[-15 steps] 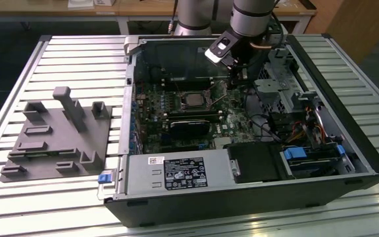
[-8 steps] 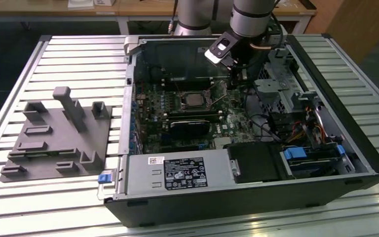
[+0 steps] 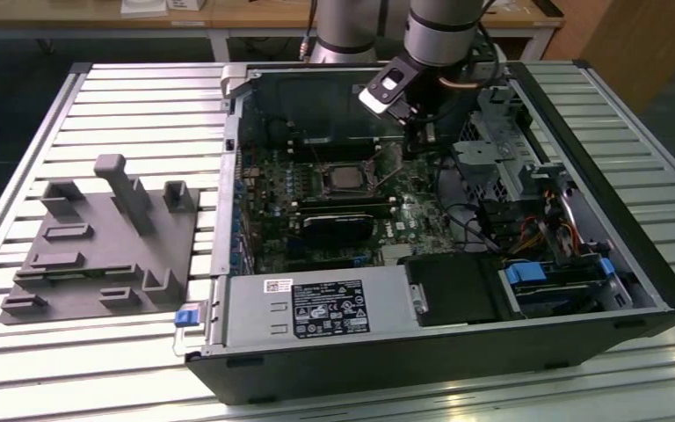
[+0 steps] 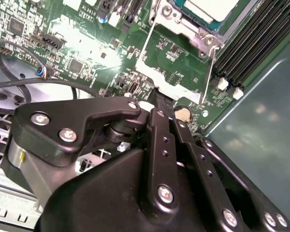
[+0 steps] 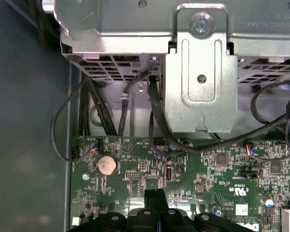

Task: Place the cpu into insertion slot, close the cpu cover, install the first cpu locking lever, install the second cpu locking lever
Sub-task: 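Close the cpu cover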

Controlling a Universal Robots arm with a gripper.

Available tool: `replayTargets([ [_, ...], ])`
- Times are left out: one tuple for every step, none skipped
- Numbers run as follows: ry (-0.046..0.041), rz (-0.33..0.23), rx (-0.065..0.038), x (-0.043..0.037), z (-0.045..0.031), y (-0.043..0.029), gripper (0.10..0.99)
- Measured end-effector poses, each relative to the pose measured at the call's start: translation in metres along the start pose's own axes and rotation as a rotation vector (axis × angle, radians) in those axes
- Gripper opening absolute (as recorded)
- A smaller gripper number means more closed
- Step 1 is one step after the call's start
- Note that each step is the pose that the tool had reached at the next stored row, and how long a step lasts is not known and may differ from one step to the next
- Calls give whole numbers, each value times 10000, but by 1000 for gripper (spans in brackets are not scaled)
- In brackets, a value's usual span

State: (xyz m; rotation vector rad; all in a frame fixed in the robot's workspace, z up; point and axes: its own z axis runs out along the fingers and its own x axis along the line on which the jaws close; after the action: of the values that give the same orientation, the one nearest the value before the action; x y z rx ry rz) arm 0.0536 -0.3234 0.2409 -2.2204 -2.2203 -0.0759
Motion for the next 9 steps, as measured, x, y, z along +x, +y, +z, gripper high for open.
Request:
replayTargets([
  [1,0,0,0,0,-10,106],
  [1,0,0,0,0,-20,106],
  [0,0,1,0,0,-30,106],
  [0,0,0,0,0,-40,106],
  [0,0,0,0,-1,-51,106],
  [0,-1,0,0,-1,-61,106],
  [0,0,0,0,-1,-70,106],
  [0,0,0,0,-1,-81,106],
  [0,-1,0,0,-1,-92,106],
])
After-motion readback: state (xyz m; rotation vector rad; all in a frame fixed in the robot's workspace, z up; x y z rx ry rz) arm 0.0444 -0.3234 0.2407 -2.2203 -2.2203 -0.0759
